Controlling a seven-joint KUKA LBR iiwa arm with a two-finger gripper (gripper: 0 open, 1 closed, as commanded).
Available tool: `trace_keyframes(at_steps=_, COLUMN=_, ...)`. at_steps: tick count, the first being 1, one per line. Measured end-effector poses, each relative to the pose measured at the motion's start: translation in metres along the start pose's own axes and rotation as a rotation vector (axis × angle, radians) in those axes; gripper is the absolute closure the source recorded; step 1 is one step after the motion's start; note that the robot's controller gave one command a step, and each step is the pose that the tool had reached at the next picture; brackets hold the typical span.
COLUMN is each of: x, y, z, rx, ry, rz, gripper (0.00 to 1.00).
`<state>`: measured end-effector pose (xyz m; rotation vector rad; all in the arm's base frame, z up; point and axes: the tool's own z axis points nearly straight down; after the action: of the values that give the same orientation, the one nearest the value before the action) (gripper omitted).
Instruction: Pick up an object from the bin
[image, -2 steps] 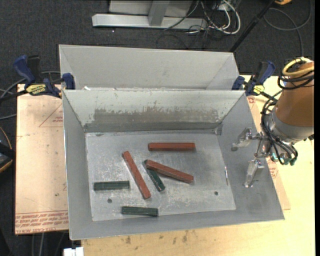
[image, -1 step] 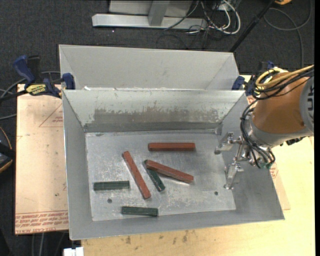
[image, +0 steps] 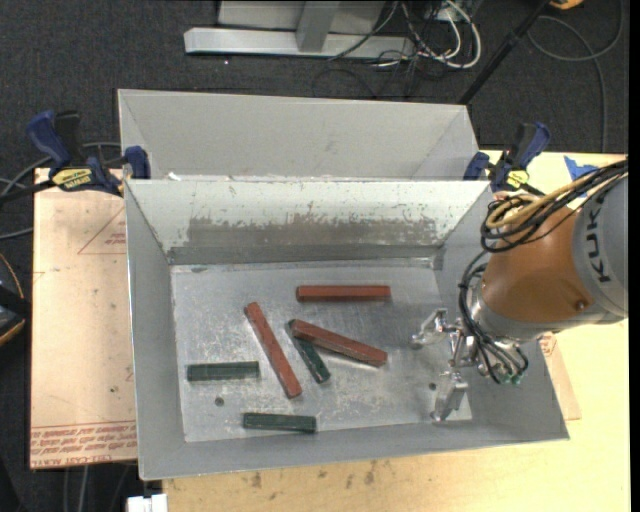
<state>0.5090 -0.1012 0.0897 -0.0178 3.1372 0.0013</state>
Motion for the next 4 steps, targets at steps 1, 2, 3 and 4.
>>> trace_keyframes(at_steps=1, x=0.0, y=0.025, z=0.014, rx=0.006, ry=-0.002, rz=-0.04, gripper=0.0)
trace_keyframes(at_steps=2, x=-0.056, y=0.04, z=0.009, rx=-0.001, ry=0.003, rz=-0.018, gripper=0.0)
trace_keyframes(at_steps=3, x=-0.05, y=0.094, z=0.014, rx=0.001, ry=-0.019, rz=-0.046, gripper=1.0)
trace_keyframes(at_steps=4, x=-0.05, y=0.094, z=0.014, rx=0.001, ry=-0.019, rz=-0.046, gripper=1.0)
